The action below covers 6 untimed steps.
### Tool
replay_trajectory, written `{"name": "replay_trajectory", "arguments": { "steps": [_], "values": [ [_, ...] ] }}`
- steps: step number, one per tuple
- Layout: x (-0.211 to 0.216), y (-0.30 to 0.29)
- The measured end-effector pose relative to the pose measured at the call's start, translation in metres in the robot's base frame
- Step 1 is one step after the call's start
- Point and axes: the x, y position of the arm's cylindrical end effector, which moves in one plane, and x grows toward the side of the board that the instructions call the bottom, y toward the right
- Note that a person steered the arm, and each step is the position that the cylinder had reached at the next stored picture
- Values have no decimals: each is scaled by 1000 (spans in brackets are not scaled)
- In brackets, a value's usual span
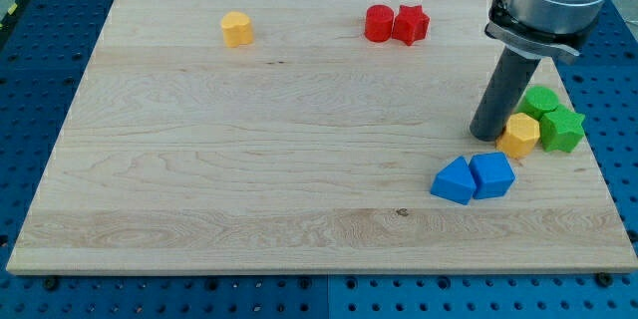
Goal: Place the yellow hexagon to the left of the green star
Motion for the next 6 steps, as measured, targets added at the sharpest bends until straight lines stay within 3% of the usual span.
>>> {"name": "replay_trajectory", "arguments": {
  "steps": [3, 6],
  "values": [
    [32, 8],
    [-16, -64]
  ]
}}
